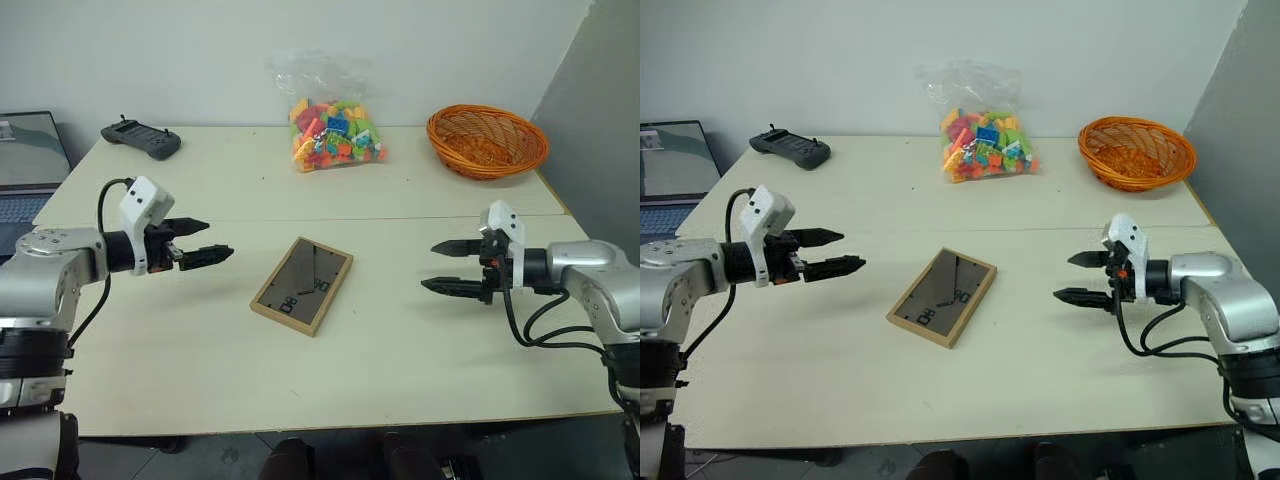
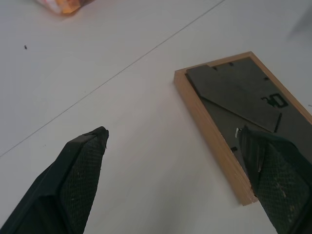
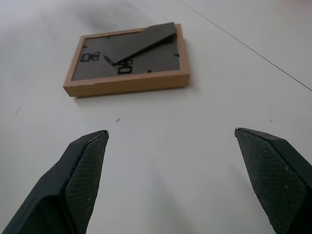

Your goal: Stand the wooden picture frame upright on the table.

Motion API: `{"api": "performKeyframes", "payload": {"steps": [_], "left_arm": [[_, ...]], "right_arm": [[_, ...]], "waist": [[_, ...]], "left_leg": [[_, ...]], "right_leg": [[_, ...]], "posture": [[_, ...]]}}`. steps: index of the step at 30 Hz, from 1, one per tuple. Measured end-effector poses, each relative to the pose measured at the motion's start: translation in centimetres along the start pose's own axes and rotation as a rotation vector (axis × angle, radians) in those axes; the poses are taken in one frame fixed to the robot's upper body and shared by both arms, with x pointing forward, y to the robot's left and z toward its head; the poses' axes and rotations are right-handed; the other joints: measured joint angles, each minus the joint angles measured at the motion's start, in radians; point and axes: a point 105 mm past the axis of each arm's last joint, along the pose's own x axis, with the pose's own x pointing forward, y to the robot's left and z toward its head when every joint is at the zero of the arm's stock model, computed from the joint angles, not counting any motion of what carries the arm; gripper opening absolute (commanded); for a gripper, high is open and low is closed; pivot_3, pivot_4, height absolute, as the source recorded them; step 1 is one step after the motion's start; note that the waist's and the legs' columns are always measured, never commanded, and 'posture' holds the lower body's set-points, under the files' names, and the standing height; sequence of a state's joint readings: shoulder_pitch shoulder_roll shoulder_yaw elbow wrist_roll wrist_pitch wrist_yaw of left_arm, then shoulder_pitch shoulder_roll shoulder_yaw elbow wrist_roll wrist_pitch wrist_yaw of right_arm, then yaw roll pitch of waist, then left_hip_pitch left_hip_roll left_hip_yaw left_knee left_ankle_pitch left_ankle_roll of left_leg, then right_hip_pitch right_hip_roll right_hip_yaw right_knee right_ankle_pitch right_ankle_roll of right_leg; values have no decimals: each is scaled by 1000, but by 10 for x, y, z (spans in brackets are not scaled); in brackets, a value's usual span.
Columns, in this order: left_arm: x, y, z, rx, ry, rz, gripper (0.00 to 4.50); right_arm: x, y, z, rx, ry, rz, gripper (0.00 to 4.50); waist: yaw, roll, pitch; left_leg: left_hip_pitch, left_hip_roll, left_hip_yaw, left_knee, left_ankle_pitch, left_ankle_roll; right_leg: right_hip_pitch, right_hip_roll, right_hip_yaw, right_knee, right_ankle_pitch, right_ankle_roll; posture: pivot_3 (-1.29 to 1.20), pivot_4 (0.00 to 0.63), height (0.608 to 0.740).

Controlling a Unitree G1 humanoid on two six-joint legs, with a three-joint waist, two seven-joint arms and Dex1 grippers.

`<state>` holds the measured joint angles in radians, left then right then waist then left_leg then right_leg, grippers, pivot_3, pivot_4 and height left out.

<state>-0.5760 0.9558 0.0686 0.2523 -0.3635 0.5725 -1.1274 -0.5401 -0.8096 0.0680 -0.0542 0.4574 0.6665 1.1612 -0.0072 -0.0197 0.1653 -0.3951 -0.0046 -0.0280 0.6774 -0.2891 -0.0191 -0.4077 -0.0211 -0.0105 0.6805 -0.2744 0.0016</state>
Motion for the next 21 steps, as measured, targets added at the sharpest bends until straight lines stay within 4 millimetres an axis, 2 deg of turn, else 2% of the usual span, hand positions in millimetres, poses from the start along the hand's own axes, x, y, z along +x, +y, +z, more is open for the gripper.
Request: {"api": "performKeyframes", "payload": {"steps": [9, 12, 16, 19, 21], "left_arm": [[6, 9, -14, 42, 50, 28, 4500], [12, 8, -17, 43, 42, 34, 4500], [29, 7, -23, 47, 5, 55, 3950], [43, 6, -28, 57, -17, 80, 3316], [55, 2, -33, 66, -22, 80, 2828]], "right_arm": [[2, -7, -7, -1, 25, -39, 4418], [9, -12, -8, 2, 12, -94, 4418], [25, -23, -17, 19, 23, -198, 3847], [40, -19, -21, 16, 38, -200, 3142], [58, -13, -23, 14, 42, -184, 2580]], "waist": [[2, 0, 0], [2, 0, 0], [3, 0, 0], [3, 0, 0], [3, 0, 0]], "left_leg": [[-3, 0, 0, 1, 0, 0], [-2, 0, 0, 1, 0, 0], [-3, 0, 0, 2, 0, 0], [-4, 0, 0, 2, 0, 0], [-4, 0, 0, 2, 0, 0]], "right_leg": [[-3, -1, 0, 1, 0, 0], [-3, -1, 0, 1, 0, 0], [-3, -1, 0, 2, 0, 0], [-4, -1, 0, 2, 0, 0], [-4, -1, 1, 2, 0, 0]], "posture": [[0, 150, 740], [0, 150, 740], [0, 150, 740], [0, 150, 740], [0, 150, 740]]}}
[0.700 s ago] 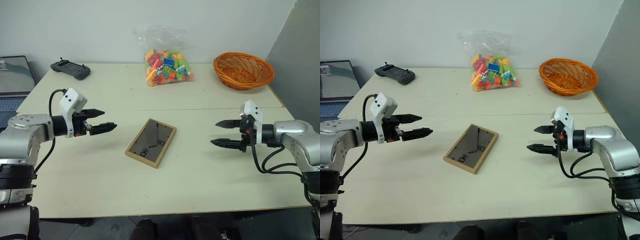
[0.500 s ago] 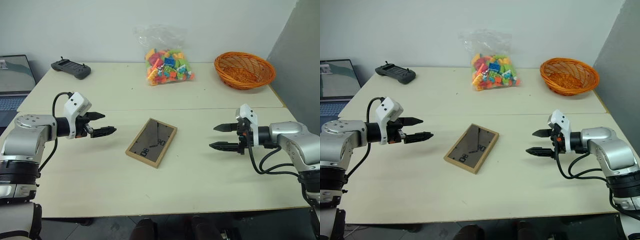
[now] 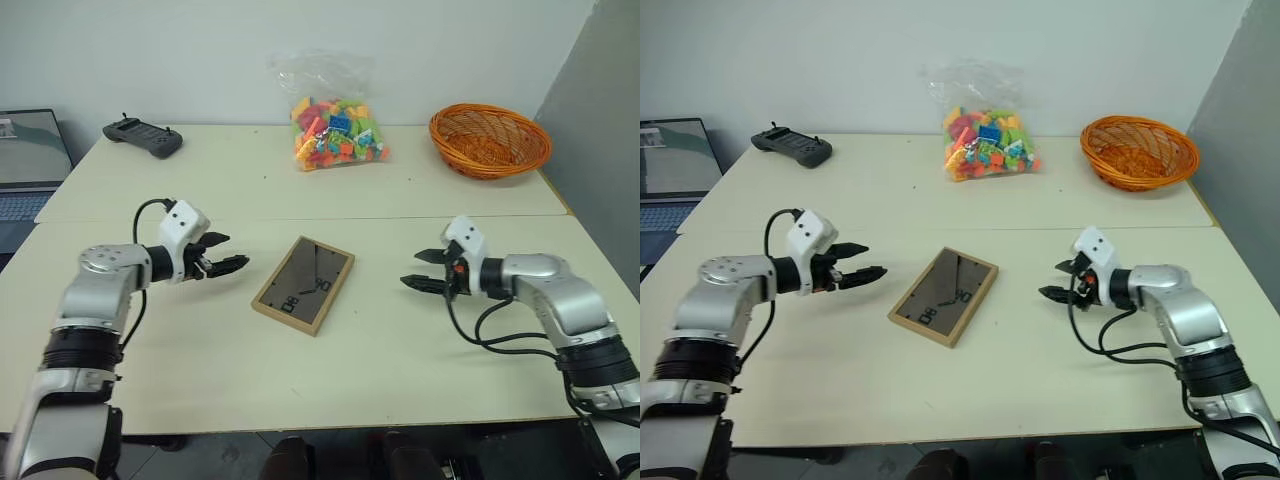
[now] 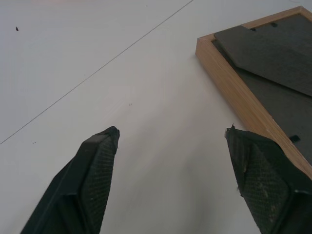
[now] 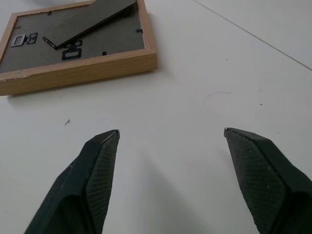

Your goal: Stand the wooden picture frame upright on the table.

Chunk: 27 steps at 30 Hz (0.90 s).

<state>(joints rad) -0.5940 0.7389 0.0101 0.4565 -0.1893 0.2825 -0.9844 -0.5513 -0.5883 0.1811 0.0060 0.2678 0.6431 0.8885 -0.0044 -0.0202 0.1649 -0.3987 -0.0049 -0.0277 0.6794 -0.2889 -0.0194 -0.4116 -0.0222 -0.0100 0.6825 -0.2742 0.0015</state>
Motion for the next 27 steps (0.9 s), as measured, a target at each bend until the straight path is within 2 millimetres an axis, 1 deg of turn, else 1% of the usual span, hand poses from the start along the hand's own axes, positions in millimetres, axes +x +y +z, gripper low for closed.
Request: {"api": "performKeyframes", "payload": {"steps": [2, 3, 6, 7, 8, 9, 11, 13, 15, 16, 19, 23, 27], "left_arm": [[9, -4, -3, 9, -5, 4, 2411], [13, -6, -4, 18, -5, 8, 2266], [23, -11, -4, 38, -11, 23, 1653], [26, -13, -4, 40, -15, 20, 1508], [29, -17, -5, 44, -12, 14, 1219], [32, -19, -6, 45, -9, 11, 1040], [32, -26, -11, 51, -1, -1, 516], [35, -35, -14, 60, 5, -26, 84], [36, -47, -14, 85, 12, -57, 84], [33, -52, -16, 97, 25, -71, 84], [25, -62, -22, 98, 58, -98, 84], [17, -76, -24, 96, 85, -119, 84], [12, -93, -25, 79, 94, -150, 84]], "right_arm": [[14, 7, 2, -8, -1, 6, 2100], [19, 9, 3, -14, -1, 4, 1949], [33, 8, 5, -8, -2, -20, 1253], [38, 9, 5, -10, 2, -23, 1110], [43, 9, 4, -12, 6, -27, 757], [48, 9, 1, -12, 13, -35, 558], [61, 9, -1, 3, 21, -49, 5], [70, 12, 1, 2, 17, -41, 0], [79, 18, 7, -7, 2, -28, 0], [82, 20, 10, -20, -3, -19, 0], [86, 25, 11, -25, -6, -5, 0], [86, 28, 12, -27, -10, 11, 0], [77, 31, 13, -49, -9, 35, 0]], "waist": [[-1, 0, 0], [0, 0, 0], [0, 0, 0], [-1, 0, 0], [-1, 0, 0], [-1, 0, 0], [-4, 0, 0], [-5, 0, 0], [-8, 0, 0], [-11, 0, 0], [-13, 0, 0], [-13, 0, 0], [-12, 0, 0]], "left_leg": [[0, 0, 0, 0, 0, 0], [0, 0, 0, 0, 0, 0], [0, 0, 0, 0, 0, 0], [0, 0, 0, 0, 0, 0], [0, 0, 0, 0, 0, 0], [0, 0, 0, 0, 0, 0], [0, 0, 0, 0, 0, -1], [0, 0, 0, 0, 0, -1], [0, 0, 0, 0, 1, -1], [0, 0, 0, 0, 0, -1], [0, 0, 0, -1, 0, -1], [0, 0, 0, -1, 0, 0], [0, 0, 0, -1, 0, 0]], "right_leg": [[0, 0, 0, 0, 0, 0], [0, 0, 0, 0, 0, 0], [0, 0, 0, 0, 0, 0], [0, 0, 0, 0, 0, 0], [0, 0, 0, 0, 0, 0], [0, 0, 0, 0, 0, 0], [0, 0, 1, 0, 0, 0], [-1, 0, 1, 0, 0, 0], [-1, 0, 1, 0, 0, 0], [-1, 0, 1, 0, 0, 0], [0, 0, 1, 0, 0, 0], [0, 0, 1, 0, 0, 0], [0, 0, 1, 0, 0, 0]], "posture": [[0, 150, 740], [0, 150, 740], [0, 150, 740], [0, 150, 740], [0, 150, 740], [0, 150, 740], [0, 150, 740], [0, 150, 740], [0, 150, 740], [0, 150, 740], [0, 150, 740], [0, 150, 740], [0, 150, 740]]}}
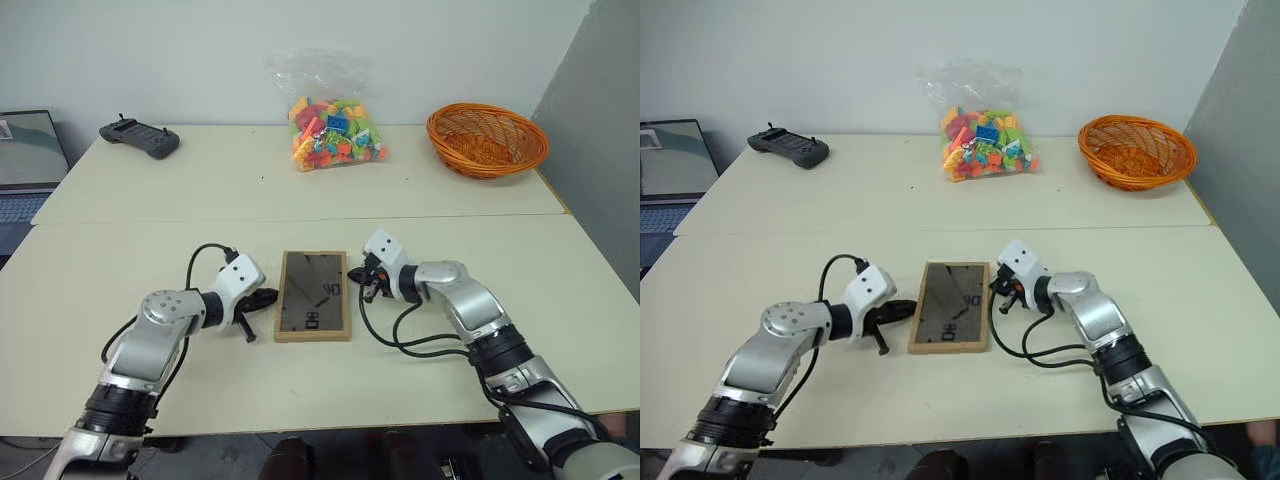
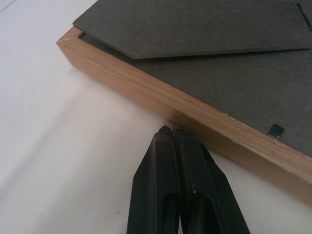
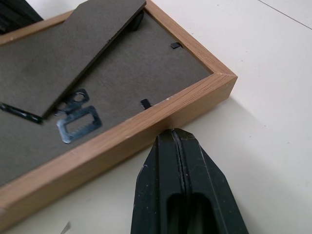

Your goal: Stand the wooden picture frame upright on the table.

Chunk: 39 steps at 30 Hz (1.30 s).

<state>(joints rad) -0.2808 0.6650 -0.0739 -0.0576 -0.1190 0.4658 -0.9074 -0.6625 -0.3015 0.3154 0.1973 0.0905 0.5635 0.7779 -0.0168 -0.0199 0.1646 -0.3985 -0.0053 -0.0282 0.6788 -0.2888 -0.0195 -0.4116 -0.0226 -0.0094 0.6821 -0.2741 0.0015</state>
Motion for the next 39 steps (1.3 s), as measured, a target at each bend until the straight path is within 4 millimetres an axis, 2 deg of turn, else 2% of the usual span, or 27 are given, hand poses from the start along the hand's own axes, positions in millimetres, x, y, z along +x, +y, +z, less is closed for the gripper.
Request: {"api": "performKeyframes", "payload": {"steps": [7, 11, 12, 15, 19, 21, 24, 29, 32, 39], "left_arm": [[-1, -24, 3, -28, -1, -65, 84], [-5, -27, 1, -124, 0, -101, 637], [-10, -28, 0, -164, 3, -124, 983], [-30, -31, -8, -320, 33, -195, 1607], [-44, -29, -11, -599, 9, -252, 2417], [-45, -26, -5, -787, -41, -295, 2882], [-45, -23, -2, -968, -76, -328, 3426], [-39, -31, -7, -1137, -77, -344, 4469], [-34, -34, -6, -1161, -96, -352, 4469], [-16, -41, -2, -1179, -131, -358, 4469]], "right_arm": [[-17, 3, -13, -8, 43, 37, 0], [-21, 2, -18, -52, 62, 55, 0], [-22, 0, -21, -60, 74, 51, 0], [-31, -10, -29, -85, 104, 40, 0], [-38, -16, -32, -166, 125, 28, 0], [-37, -16, -33, -178, 122, 30, 0], [-36, -15, -33, -180, 119, 34, 0], [-33, -13, -33, -177, 113, 33, 0], [-31, -9, -32, -173, 110, 33, 0], [-18, 15, -30, -146, 89, 70, 0]], "waist": [[0, 0, 0], [0, 0, 0], [-1, 0, 0], [-5, 0, 0], [-5, 0, 0], [-4, 0, 0], [-8, 0, 0], [-12, -1, -1], [-11, 1, -3], [5, 6, -9]], "left_leg": [[0, 0, -1, 0, 0, 0], [0, 0, 0, 0, 0, 0], [0, 0, 0, 0, 0, 0], [1, 0, -1, -1, 0, 0], [1, 0, -2, 0, 0, 0], [1, 0, -2, 0, 0, 0], [2, 0, -2, 0, 0, 0], [4, 0, -3, 0, 0, -1], [6, 0, -3, -1, 0, -1], [7, -2, -3, 0, 1, -1]], "right_leg": [[0, 0, -1, 0, 0, 0], [0, 0, -1, 0, 0, 0], [0, 0, 0, 0, 0, 0], [0, 0, -1, 0, 0, 0], [2, 0, -2, 0, 0, 0], [2, 0, -2, 0, 0, 0], [2, 0, -2, 0, 0, 0], [3, 1, 0, 0, 0, 0], [6, 0, 0, 0, 0, 0], [7, -2, 0, 0, 0, 0]], "posture": [[0, 150, 740], [0, 150, 740], [0, 150, 740], [0, 150, 740], [0, 150, 740], [0, 150, 740], [0, 150, 740], [0, 150, 740], [0, 150, 740], [0, 150, 740]]}}
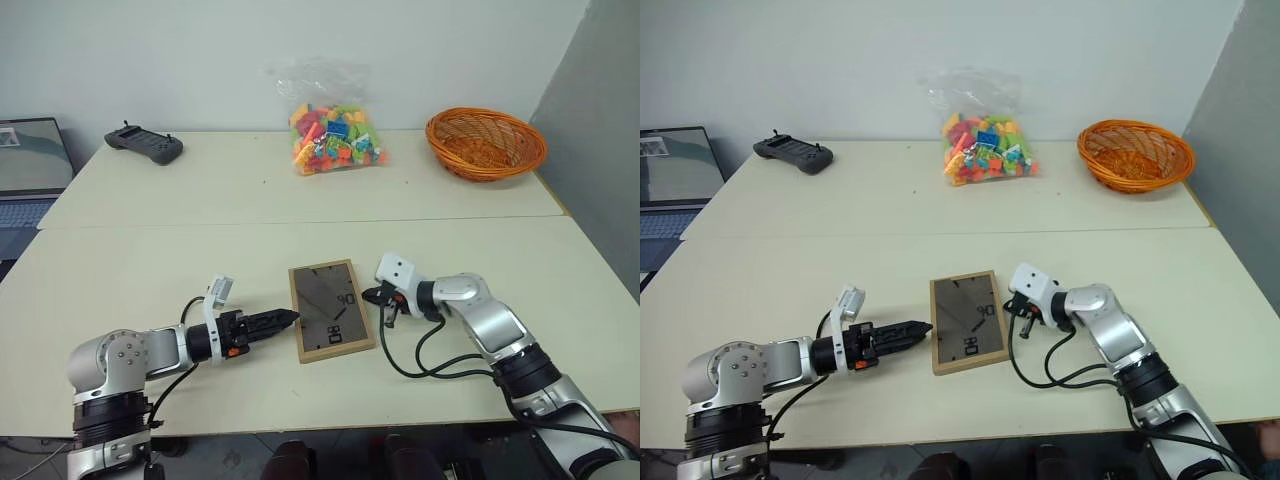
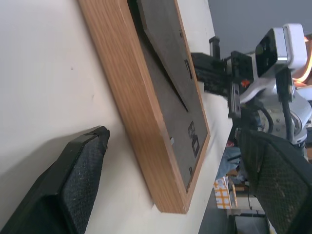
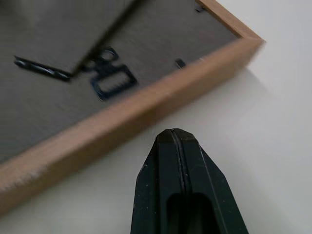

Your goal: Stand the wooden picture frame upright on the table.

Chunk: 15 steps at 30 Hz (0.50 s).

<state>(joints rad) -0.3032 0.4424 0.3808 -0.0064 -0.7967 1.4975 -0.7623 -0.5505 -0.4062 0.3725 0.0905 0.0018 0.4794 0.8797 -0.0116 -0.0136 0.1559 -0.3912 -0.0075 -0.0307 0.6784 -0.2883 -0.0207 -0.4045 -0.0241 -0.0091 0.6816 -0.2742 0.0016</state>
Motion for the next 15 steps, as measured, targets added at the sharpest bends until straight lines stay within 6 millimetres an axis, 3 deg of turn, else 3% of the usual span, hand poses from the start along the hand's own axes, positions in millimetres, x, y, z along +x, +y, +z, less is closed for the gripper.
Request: {"api": "performKeyframes", "payload": {"steps": [14, 15], "left_arm": [[14, -6, -10, -24, 20, -23, 4469], [15, -6, -10, -24, 20, -25, 4297]], "right_arm": [[11, 10, 10, 66, -17, -8, 0], [12, 9, 10, 65, -19, -10, 0]], "waist": [[11, 2, -6], [11, 2, -6]], "left_leg": [[1, -1, 1, 0, 0, 0], [1, -1, 1, 0, 0, 0]], "right_leg": [[1, 0, 1, -1, 0, 0], [1, 0, 1, -1, 0, 0]], "posture": [[0, 150, 740], [0, 150, 740]]}}
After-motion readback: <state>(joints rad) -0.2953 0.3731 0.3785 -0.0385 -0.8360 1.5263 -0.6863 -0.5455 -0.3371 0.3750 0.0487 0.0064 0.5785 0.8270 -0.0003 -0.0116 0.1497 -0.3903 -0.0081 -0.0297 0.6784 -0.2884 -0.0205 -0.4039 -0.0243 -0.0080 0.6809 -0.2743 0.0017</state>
